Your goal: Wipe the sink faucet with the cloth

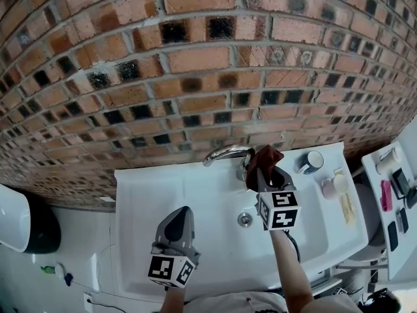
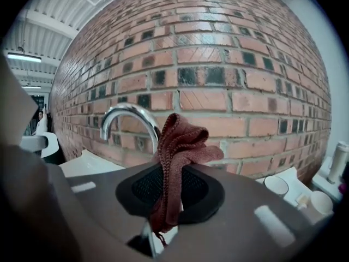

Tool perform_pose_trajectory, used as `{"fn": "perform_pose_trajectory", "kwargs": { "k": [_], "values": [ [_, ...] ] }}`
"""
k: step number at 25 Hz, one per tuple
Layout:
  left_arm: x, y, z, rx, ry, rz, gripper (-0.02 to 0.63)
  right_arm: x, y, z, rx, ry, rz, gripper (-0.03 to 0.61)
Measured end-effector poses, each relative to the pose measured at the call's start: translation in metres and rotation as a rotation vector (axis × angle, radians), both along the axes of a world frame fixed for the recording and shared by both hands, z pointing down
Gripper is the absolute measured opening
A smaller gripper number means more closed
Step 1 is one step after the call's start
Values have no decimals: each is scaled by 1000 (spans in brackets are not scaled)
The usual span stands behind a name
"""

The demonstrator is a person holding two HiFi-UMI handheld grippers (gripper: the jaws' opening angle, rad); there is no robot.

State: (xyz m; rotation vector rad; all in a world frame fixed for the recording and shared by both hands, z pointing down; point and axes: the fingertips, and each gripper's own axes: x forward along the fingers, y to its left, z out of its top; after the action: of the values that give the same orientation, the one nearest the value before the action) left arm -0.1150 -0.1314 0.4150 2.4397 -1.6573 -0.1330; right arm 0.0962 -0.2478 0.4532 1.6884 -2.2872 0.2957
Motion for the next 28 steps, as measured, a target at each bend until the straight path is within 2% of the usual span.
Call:
{"fn": "perform_pose_trajectory", "kwargs": {
  "k": [6,11,21,28],
  "values": [
    [-2,-1,1,-2,3,-3,5,-20,4,52,-115,32,-20,51],
    [-6,-1,3,-9,1,-7,5,-27,4,66,-140,49,-27,51],
    [-4,1,2,-5,3,-5,5,-71,16,99,-231,96,-161,49],
    [-17,2,2,-6,6,-36,5,-91,27,128,-328,44,-190,49]
  ]
}}
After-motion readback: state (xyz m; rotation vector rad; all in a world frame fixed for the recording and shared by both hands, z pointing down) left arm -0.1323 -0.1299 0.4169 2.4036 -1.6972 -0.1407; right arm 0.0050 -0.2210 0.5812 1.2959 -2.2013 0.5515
